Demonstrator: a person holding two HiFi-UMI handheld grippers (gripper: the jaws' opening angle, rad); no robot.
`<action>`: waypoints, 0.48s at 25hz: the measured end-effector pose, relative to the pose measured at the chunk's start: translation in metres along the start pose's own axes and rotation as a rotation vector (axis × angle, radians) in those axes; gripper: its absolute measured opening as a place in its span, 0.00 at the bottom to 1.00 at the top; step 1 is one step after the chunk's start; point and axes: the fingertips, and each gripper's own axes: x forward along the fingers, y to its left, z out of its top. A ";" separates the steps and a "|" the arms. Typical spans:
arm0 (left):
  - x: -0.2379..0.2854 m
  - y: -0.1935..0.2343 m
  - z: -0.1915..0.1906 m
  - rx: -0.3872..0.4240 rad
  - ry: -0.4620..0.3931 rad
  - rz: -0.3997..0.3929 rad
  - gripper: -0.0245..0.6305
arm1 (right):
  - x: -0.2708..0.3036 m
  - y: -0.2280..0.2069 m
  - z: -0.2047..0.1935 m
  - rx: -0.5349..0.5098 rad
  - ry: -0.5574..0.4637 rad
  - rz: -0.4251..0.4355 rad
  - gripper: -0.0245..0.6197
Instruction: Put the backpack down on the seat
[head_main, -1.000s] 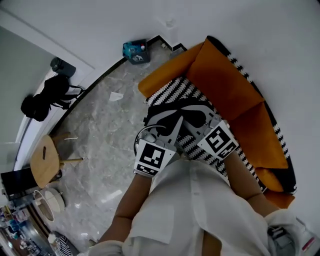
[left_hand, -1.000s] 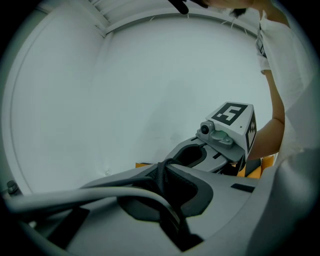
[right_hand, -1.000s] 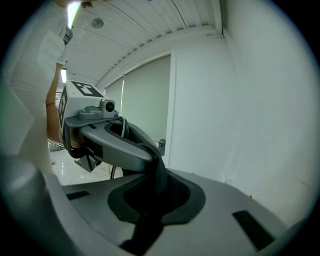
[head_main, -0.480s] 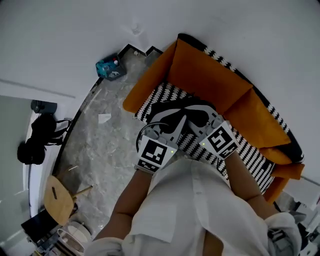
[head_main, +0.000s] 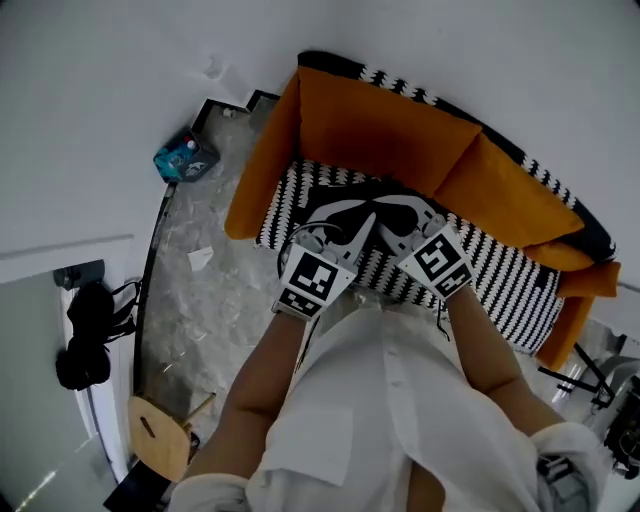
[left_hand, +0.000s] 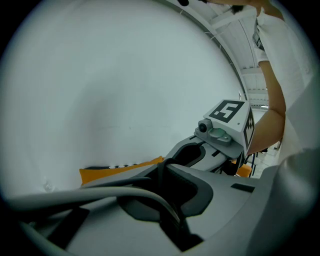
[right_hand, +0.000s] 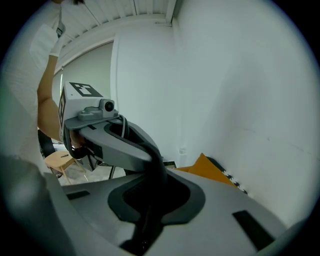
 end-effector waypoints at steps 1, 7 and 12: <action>0.007 0.000 -0.003 -0.001 0.006 -0.017 0.11 | 0.001 -0.005 -0.006 0.012 0.008 -0.010 0.12; 0.049 0.002 -0.034 -0.028 0.066 -0.091 0.12 | 0.014 -0.028 -0.050 0.081 0.070 -0.048 0.12; 0.073 0.003 -0.065 -0.046 0.133 -0.109 0.12 | 0.029 -0.036 -0.086 0.123 0.118 -0.050 0.12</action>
